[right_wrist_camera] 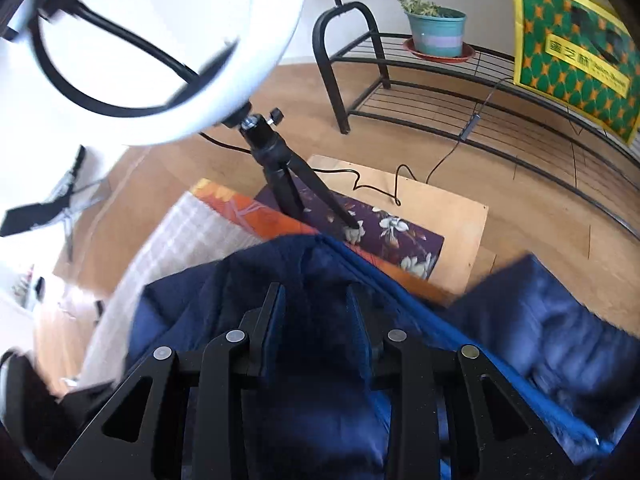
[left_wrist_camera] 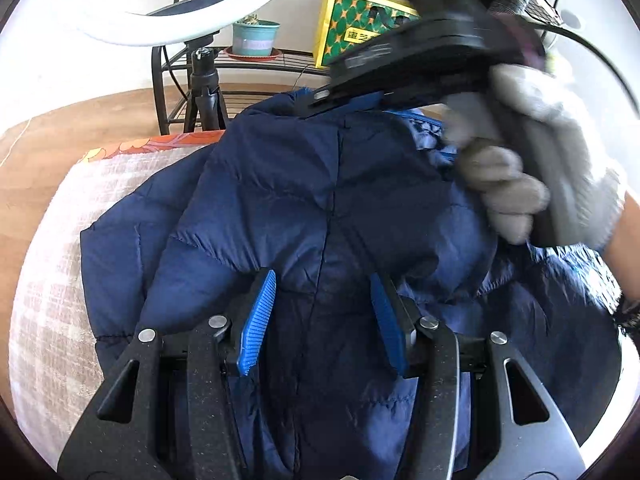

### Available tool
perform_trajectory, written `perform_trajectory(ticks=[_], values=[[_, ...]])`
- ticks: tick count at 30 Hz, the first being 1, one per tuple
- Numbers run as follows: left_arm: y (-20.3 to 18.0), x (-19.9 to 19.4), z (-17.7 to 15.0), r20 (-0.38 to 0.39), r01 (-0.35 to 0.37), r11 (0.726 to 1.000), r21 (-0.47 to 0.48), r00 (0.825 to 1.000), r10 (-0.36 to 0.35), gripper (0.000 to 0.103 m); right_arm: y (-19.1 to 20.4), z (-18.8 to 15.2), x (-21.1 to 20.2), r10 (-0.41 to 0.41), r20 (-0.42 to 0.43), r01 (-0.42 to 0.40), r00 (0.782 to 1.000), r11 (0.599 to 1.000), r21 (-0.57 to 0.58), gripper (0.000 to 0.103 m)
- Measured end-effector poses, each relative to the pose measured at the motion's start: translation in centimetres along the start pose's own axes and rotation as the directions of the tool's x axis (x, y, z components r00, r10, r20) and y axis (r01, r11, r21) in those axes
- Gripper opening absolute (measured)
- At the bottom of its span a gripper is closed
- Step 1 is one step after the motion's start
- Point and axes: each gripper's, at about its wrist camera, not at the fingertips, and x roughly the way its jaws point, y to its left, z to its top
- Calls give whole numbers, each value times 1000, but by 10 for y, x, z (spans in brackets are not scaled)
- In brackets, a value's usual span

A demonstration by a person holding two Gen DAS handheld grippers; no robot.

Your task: Fold large clothes

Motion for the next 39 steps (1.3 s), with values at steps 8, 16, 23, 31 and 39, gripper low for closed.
perform_trajectory(ticks=[8,16,23,31,39], values=[[0,-2,-2,9,19,1000,7,1000,-19,51,-10,2,20,150,-11,-149,989,987,54,12],[-6,-5,-5,28,-6,1000,27,1000,5,51,30,12,-23,0,164,23,986,991,-135,2],[-14,-4,-4,-2,-21,999,44,1000,22,51,29,26,-26,-130,203,164,971,974,-159,4],[0,-25,31,55,-54,998,40,997,52,51,-61,-34,-155,-170,247,185,954,982,-38,49],[34,9,82,50,-93,993,-69,994,97,51,-194,-162,-250,-490,184,450,852,866,220,58]])
